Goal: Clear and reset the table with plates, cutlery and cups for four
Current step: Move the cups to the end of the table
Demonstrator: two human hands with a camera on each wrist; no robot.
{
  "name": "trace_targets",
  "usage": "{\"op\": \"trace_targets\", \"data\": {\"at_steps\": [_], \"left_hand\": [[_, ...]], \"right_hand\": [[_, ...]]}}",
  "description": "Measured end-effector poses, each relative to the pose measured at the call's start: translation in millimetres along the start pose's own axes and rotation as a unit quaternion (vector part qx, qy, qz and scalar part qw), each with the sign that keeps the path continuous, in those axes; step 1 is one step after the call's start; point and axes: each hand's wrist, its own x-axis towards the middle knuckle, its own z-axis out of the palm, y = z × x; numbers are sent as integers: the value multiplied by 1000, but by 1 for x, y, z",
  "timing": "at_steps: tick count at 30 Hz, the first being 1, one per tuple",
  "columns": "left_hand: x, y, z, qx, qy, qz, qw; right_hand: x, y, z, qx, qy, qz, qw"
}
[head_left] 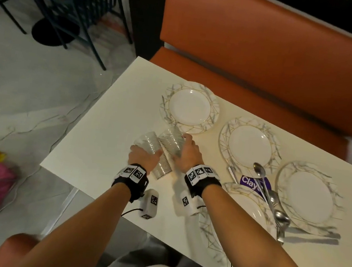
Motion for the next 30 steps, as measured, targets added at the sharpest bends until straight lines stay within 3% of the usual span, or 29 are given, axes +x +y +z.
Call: {"op": "trace_targets", "data": {"at_steps": [8,13,20,30], "left_hand": [[-37,22,10,2,33,170,985],[-76,61,54,13,-7,267,964],[-155,114,163,78,-124,374,916],[-281,157,364,161,-228,463,842]], "right_hand": [[-25,49,-35,173,76,21,982],[-66,100,-75,276,163,57,946],[-146,211,-140,329,312,120,883],[-254,418,-215,322,443,216,808]]}}
